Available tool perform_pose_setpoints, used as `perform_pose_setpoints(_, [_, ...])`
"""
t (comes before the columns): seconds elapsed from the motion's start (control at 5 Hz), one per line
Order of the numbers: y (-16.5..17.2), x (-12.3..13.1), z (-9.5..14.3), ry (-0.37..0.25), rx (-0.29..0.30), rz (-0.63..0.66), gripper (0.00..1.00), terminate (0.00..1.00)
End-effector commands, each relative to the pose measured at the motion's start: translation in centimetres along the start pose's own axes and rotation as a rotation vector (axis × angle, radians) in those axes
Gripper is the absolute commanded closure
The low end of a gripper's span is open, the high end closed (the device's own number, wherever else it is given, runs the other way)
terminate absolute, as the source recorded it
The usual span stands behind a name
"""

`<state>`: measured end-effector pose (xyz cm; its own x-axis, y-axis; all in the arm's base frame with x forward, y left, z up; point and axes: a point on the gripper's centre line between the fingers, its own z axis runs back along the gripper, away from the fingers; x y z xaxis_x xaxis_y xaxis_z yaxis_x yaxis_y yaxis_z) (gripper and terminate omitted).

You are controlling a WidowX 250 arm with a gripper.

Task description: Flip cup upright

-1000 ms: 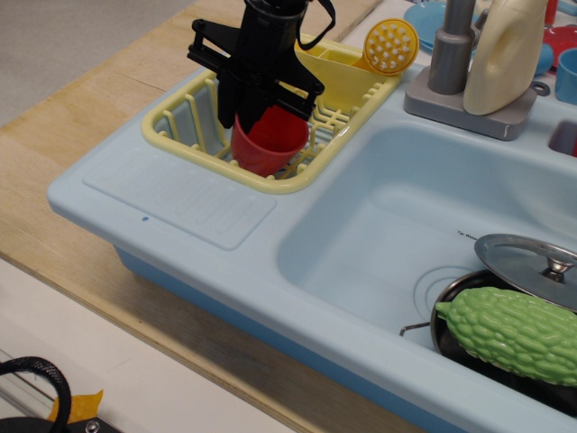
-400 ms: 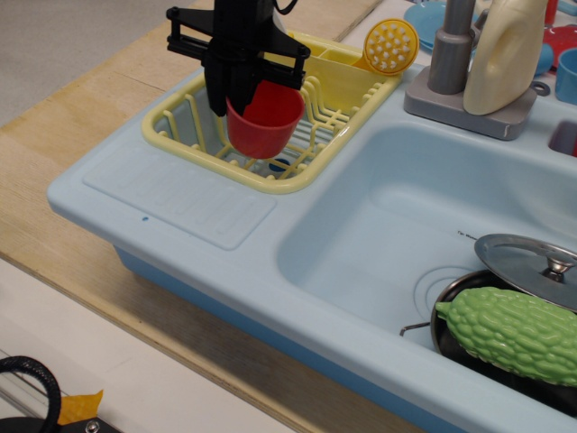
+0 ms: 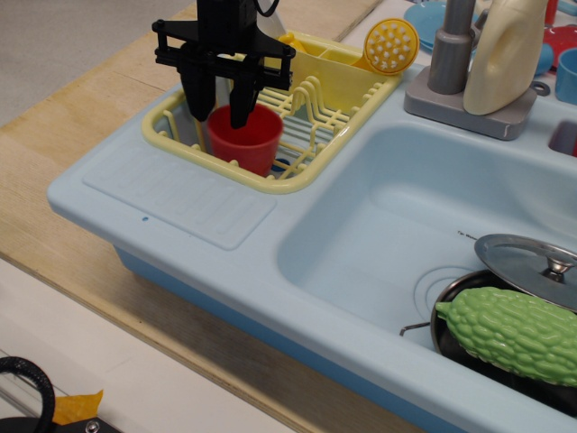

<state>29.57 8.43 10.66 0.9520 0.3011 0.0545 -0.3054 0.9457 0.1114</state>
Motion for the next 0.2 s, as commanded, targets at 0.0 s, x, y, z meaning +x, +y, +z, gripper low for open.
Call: perform_pose_setpoints(0.0, [0.18,0.35,0.82,-0.029,-0.001,0.005,0.0,1.0])
